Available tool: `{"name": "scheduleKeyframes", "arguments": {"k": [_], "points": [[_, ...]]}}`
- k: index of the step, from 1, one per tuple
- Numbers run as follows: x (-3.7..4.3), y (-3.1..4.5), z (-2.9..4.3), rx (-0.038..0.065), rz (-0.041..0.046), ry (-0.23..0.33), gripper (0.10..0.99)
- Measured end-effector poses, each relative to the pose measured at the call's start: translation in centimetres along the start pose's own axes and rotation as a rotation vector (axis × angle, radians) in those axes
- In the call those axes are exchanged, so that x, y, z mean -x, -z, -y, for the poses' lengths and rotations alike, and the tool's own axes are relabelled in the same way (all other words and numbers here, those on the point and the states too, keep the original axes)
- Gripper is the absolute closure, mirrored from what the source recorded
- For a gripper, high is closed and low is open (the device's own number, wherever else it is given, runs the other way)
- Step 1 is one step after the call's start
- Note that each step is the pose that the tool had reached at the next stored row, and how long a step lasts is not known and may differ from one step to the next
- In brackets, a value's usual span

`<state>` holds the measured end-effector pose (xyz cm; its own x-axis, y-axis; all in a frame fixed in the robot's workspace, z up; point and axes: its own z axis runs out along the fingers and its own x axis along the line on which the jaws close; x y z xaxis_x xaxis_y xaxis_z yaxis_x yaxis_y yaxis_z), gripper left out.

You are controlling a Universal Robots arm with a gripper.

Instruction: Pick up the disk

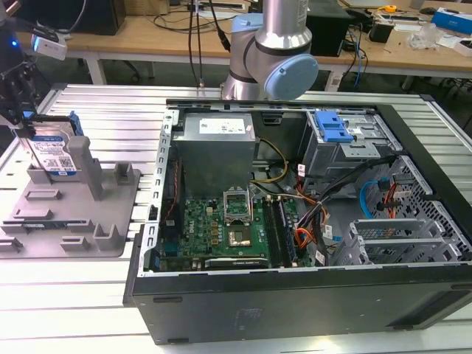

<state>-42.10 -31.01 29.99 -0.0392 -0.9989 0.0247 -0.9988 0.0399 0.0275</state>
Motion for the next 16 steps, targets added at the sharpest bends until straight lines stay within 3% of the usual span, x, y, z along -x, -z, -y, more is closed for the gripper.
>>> {"name": "scheduleKeyframes", "arguments": {"k": [9,16], "points": [[0.00,-0.16,0.01,-0.001,0.0000,0.000,0.678],[0.01,-0.25,0.01,-0.008,0.0003,0.000,0.678]]}}
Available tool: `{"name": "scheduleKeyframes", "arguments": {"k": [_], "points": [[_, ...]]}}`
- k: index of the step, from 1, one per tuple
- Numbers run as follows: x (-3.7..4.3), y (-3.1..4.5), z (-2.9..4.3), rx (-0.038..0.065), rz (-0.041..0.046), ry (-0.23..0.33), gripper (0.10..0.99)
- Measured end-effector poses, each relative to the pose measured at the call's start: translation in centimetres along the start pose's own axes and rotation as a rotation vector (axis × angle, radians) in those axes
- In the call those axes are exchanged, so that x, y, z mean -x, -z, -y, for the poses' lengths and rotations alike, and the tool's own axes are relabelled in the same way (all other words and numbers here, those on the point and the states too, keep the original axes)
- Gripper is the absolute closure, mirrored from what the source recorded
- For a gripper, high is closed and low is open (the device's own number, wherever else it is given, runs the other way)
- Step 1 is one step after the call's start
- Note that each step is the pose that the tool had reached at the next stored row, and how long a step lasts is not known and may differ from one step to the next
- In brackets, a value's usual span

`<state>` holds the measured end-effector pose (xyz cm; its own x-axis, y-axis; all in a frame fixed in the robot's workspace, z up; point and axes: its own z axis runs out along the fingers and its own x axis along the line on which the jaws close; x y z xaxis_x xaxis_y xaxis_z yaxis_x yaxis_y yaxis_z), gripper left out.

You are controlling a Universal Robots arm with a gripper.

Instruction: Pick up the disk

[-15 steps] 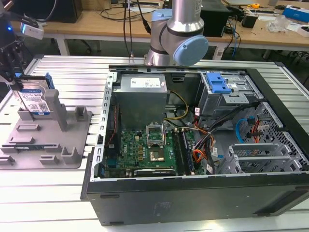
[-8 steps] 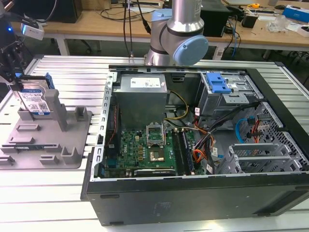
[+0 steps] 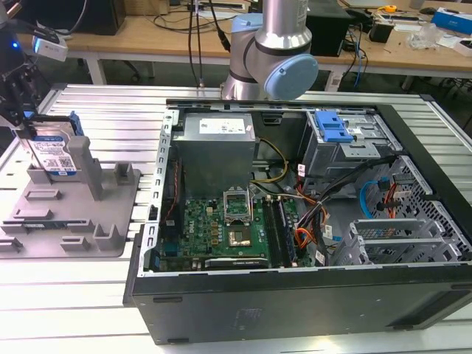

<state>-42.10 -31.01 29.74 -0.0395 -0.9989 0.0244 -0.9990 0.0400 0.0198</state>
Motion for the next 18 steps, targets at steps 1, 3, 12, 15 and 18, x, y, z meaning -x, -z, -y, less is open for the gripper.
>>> {"name": "scheduleKeyframes", "arguments": {"k": [1,3,12,15,18], "points": [[0.00,-0.01,0.00,-0.002,0.0001,0.000,0.678],[0.00,-0.01,0.01,-0.003,0.0002,0.000,0.678],[0.00,-0.05,0.00,-0.004,-0.0011,0.000,0.722],[0.00,-0.04,0.00,-0.004,-0.0058,0.000,0.722],[-0.01,0.51,-0.01,-0.004,-0.0064,0.000,0.722]]}}
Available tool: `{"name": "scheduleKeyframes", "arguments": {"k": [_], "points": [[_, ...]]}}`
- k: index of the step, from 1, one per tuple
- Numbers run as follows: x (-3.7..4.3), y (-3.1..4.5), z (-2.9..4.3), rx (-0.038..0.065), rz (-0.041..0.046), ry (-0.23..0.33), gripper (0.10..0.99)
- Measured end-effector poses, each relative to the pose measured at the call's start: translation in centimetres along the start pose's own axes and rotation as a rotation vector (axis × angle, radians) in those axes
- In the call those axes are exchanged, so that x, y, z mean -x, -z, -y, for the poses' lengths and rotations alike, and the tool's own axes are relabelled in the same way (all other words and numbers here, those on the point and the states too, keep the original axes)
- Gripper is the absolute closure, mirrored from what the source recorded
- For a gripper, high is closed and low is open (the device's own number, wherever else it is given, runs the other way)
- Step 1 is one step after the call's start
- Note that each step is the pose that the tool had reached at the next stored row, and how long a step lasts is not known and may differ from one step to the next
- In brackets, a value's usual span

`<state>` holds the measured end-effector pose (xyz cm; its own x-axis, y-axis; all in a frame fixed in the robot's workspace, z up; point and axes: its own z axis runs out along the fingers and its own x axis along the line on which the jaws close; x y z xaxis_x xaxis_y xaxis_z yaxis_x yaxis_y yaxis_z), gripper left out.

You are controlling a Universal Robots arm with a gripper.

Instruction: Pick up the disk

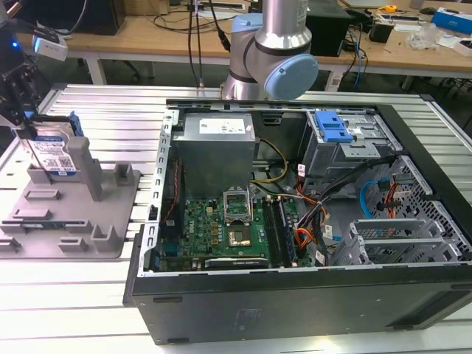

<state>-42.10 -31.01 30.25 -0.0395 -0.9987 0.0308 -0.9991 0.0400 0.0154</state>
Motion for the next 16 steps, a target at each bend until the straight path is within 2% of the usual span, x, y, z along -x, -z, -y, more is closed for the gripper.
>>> {"name": "scheduleKeyframes", "arguments": {"k": [4,8,10,13,16], "points": [[-0.08,2.57,-0.04,0.000,-0.0001,0.000,0.722],[-0.14,4.48,-0.07,0.000,-0.0001,0.000,0.722],[-0.18,5.87,-0.09,0.000,-0.0001,0.000,0.722],[-0.22,7.27,-0.11,0.000,-0.0001,0.000,0.722],[-0.30,9.81,-0.15,0.000,-0.0002,0.000,0.722]]}}
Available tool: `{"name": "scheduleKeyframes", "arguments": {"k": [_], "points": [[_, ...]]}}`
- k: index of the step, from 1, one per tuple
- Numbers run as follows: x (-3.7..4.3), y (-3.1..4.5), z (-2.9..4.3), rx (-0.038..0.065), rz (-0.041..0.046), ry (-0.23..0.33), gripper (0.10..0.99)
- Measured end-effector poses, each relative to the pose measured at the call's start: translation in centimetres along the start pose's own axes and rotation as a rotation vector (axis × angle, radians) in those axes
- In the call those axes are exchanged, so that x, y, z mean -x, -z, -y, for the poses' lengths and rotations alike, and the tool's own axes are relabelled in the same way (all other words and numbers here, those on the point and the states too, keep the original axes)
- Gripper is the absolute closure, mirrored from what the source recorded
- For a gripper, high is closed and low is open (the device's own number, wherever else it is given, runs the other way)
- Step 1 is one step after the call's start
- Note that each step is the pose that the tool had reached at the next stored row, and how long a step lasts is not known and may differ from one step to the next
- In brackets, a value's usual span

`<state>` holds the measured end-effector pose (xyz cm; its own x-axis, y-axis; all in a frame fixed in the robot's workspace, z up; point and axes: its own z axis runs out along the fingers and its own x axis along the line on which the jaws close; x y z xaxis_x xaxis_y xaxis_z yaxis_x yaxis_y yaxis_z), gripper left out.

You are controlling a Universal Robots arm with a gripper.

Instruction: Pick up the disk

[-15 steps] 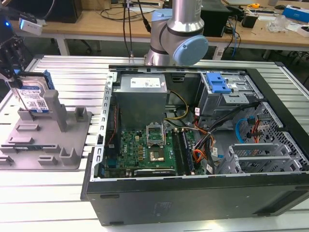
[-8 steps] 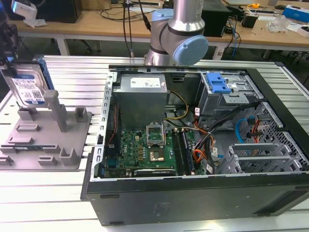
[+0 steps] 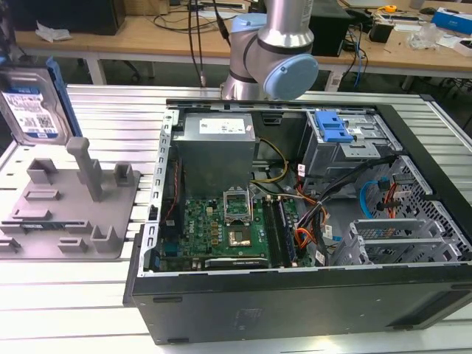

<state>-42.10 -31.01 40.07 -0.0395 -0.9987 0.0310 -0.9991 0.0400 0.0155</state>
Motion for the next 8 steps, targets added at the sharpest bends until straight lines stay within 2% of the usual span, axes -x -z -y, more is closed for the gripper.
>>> {"name": "scheduleKeyframes", "arguments": {"k": [4,5,7,8], "points": [[-0.06,2.05,-0.03,0.000,0.0000,0.000,0.722],[-0.09,2.88,-0.05,0.000,-0.0001,0.000,0.722],[-0.16,5.29,-0.08,0.000,0.0000,0.000,0.722],[-0.18,5.84,-0.09,0.000,-0.0001,0.000,0.722]]}}
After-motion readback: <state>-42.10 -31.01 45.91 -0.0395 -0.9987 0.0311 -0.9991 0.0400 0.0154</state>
